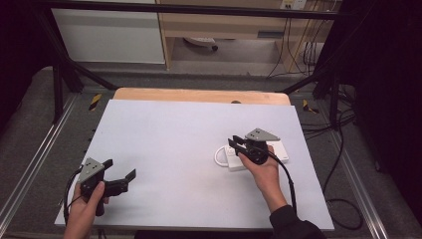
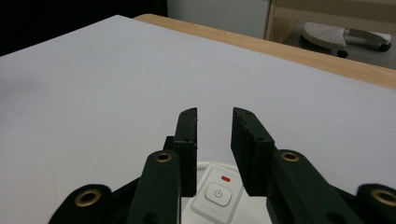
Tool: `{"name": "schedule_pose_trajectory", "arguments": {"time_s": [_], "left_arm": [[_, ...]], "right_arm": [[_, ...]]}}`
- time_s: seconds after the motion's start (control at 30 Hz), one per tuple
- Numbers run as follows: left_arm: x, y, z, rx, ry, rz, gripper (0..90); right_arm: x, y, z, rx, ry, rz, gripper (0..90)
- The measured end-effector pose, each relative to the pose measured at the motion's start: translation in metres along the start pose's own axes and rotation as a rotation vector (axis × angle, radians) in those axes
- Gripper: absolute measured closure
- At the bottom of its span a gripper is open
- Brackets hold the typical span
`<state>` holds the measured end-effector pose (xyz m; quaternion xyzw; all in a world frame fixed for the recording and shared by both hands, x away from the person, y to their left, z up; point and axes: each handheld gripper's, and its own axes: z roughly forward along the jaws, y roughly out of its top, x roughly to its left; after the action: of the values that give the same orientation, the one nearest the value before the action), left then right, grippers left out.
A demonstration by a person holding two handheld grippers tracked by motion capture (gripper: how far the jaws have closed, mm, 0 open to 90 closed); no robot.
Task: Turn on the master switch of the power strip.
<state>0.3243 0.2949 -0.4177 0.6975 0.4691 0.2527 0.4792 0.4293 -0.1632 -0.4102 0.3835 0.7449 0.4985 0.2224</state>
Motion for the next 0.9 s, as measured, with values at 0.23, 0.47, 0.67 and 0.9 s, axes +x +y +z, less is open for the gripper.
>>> {"name": "schedule_pose_trajectory", "arguments": {"time_s": [0.23,0.47,0.67,0.9], "left_arm": [[0.000,0.000,0.000,-0.001,0.000,0.001,5.7],[-0.001,0.000,0.000,-0.001,0.001,0.004,5.7],[0.000,0.000,0.000,0.000,0.001,0.010,5.7],[0.000,0.000,0.000,0.003,0.003,0.012,5.7]], "right_arm": [[-0.001,-0.005,0.001,0.007,0.001,0.010,78.4],[0.000,-0.007,0.002,0.013,0.010,0.014,82.2],[-0.001,-0.010,0.003,0.024,0.006,0.025,84.1],[0.000,-0.013,0.004,0.041,0.010,0.025,87.0]]}}
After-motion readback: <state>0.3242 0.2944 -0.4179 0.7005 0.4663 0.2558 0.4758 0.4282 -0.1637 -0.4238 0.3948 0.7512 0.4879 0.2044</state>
